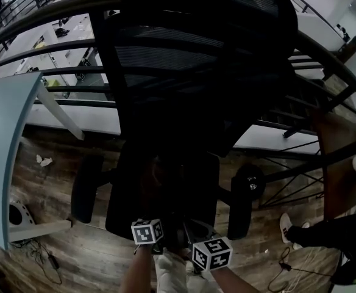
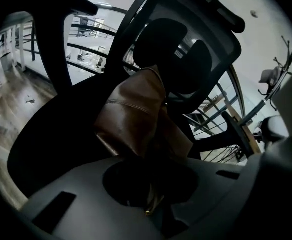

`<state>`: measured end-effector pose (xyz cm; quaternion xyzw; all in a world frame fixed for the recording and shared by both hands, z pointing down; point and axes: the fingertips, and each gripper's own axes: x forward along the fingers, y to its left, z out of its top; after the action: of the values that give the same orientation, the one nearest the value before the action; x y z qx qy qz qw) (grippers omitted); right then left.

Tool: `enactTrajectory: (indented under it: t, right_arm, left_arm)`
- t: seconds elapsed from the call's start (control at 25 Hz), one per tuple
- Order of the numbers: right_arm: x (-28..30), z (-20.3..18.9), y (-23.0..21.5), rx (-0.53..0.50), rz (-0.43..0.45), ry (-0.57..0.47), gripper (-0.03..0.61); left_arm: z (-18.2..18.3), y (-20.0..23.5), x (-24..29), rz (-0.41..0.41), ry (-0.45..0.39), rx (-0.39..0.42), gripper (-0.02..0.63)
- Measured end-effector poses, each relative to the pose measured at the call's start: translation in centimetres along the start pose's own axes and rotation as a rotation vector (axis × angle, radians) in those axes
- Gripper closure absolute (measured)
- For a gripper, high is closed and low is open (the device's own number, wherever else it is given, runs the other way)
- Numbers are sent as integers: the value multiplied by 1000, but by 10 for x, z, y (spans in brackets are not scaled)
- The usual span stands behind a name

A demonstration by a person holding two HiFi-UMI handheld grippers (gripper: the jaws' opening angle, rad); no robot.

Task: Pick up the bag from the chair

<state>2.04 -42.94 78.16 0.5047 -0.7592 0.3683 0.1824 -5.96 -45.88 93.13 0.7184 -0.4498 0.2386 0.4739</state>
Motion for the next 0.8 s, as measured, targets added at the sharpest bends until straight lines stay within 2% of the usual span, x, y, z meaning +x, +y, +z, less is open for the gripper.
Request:
enactTrajectory:
  t: [0.36,0.6,0.8]
  right_arm:
    - [-12,11,2,-20,-7,-14,577]
    - [-36,20,8,-40,2,-19,577]
    - [-65,29,11,-49,13,-40,577]
  left_arm:
    - [21,-37,-38,-43,-48,83,598]
    - [33,-76,-79,-98,-135,89,598]
    - [41,-108,-118,-106,-205,107,598]
